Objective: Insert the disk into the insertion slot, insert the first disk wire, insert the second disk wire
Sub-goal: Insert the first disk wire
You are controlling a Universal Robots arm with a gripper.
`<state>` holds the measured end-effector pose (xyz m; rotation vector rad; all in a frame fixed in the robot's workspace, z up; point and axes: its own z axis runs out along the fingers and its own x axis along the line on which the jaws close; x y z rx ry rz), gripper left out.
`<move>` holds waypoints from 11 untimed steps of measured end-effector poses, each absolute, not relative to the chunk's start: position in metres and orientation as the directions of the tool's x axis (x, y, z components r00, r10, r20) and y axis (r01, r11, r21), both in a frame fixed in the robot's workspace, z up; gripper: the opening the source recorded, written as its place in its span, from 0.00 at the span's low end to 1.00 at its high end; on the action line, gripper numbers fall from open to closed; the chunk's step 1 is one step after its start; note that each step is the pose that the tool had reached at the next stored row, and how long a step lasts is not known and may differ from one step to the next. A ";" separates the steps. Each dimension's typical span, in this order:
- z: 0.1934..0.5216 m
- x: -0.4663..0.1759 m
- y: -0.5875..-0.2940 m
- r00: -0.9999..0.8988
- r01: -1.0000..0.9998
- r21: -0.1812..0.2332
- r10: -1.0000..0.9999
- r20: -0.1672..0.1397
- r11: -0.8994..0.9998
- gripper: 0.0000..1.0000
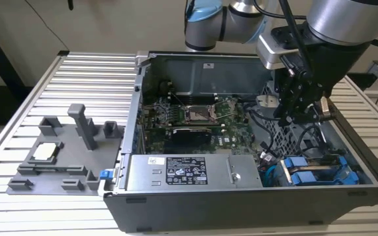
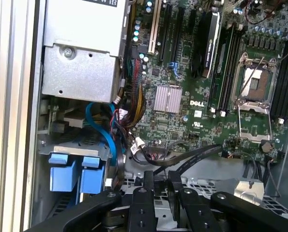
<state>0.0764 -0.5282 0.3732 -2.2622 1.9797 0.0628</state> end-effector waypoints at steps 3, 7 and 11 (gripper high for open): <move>0.373 0.075 -0.528 0.136 -0.989 -0.074 -0.983 -0.120 -0.128 0.27; 0.373 0.074 -0.528 0.136 -0.989 -0.074 -0.983 -0.120 -0.128 0.25; 0.373 0.074 -0.528 0.136 -0.989 -0.074 -0.983 -0.120 -0.128 0.18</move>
